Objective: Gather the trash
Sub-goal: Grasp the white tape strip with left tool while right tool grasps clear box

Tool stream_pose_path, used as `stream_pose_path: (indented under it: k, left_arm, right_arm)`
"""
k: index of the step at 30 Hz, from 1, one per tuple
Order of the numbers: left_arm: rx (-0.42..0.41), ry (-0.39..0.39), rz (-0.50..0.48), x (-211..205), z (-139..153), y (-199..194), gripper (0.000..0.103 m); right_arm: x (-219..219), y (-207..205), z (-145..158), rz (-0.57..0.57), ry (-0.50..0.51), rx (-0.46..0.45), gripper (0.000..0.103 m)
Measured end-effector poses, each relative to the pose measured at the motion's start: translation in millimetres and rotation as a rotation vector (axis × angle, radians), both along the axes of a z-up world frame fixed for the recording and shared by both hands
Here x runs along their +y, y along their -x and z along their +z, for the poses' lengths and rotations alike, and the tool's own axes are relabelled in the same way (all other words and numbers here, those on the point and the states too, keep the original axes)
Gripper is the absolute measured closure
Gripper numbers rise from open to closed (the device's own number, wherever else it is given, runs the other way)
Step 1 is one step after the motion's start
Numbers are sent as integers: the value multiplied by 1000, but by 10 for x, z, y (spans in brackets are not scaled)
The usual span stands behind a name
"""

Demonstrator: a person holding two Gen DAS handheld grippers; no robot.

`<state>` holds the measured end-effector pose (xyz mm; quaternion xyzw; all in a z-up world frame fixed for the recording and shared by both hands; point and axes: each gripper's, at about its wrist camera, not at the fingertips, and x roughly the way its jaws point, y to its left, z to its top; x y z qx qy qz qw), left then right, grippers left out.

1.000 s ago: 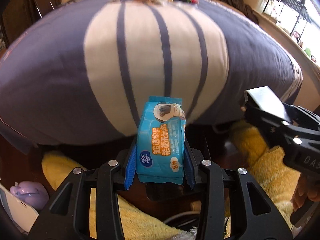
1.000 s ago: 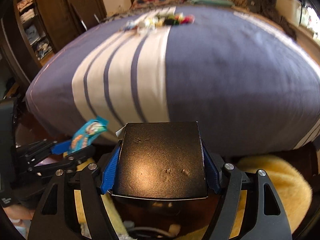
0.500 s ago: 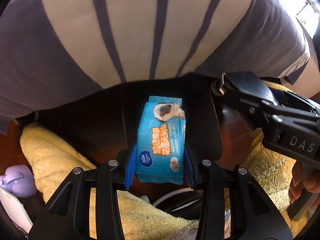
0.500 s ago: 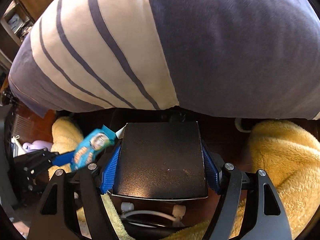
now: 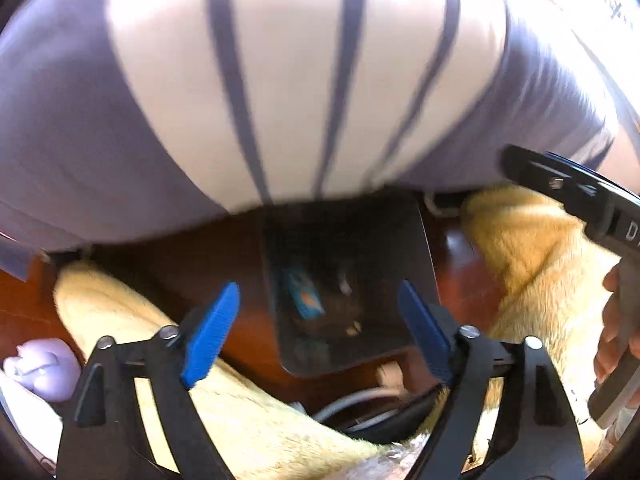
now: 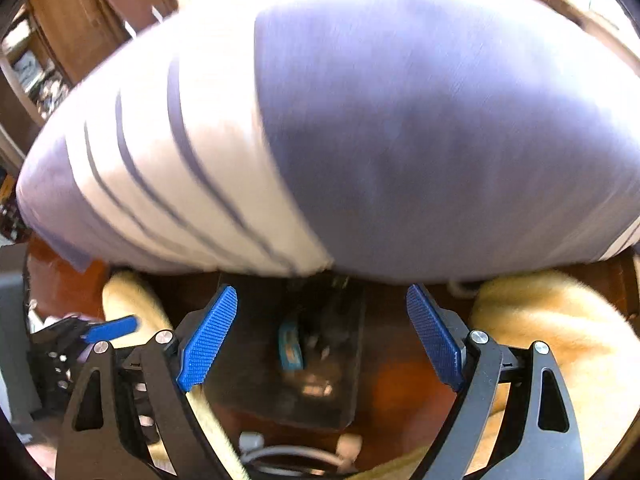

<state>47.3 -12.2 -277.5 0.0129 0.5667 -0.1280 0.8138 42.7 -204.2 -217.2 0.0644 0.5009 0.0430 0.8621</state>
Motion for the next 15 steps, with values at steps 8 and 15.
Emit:
stream_pose_path:
  k: [8, 15]
  left_arm:
    - [-272, -81, 88, 354, 900, -181, 16]
    - [-364, -45, 153, 508, 1325, -545, 16]
  right_arm:
    - [-204, -124, 759, -21, 26, -207, 15]
    - [-97, -607, 949, 34, 8, -255, 16]
